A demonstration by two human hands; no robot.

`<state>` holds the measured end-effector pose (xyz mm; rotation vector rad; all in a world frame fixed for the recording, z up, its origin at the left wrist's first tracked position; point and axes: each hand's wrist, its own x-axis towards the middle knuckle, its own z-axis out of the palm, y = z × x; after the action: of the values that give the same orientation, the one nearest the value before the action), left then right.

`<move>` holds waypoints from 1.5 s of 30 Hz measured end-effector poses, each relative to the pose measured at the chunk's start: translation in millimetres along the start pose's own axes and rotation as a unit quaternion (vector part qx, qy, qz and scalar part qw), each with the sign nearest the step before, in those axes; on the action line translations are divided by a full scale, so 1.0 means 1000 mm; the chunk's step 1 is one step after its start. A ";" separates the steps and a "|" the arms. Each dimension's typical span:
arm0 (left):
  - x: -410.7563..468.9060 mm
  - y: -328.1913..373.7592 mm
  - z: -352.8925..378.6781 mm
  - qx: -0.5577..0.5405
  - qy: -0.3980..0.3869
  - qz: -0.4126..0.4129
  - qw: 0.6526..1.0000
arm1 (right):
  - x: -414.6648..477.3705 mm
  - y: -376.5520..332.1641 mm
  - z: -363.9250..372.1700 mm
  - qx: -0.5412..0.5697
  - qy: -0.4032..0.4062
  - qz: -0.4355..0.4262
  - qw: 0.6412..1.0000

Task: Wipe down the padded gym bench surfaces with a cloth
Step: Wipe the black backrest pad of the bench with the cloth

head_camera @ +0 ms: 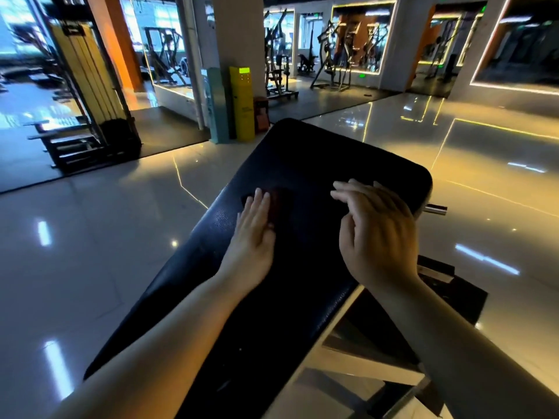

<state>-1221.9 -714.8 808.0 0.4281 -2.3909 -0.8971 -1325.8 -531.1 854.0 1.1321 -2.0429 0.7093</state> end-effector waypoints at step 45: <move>-0.036 -0.061 -0.045 0.135 -0.182 0.305 0.925 | -0.043 -0.080 0.035 -0.191 -0.079 0.104 0.973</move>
<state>-1160.7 -765.0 781.1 -0.4198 -2.7411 -0.3819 -1249.9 -572.7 809.5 0.7806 -2.3296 0.3044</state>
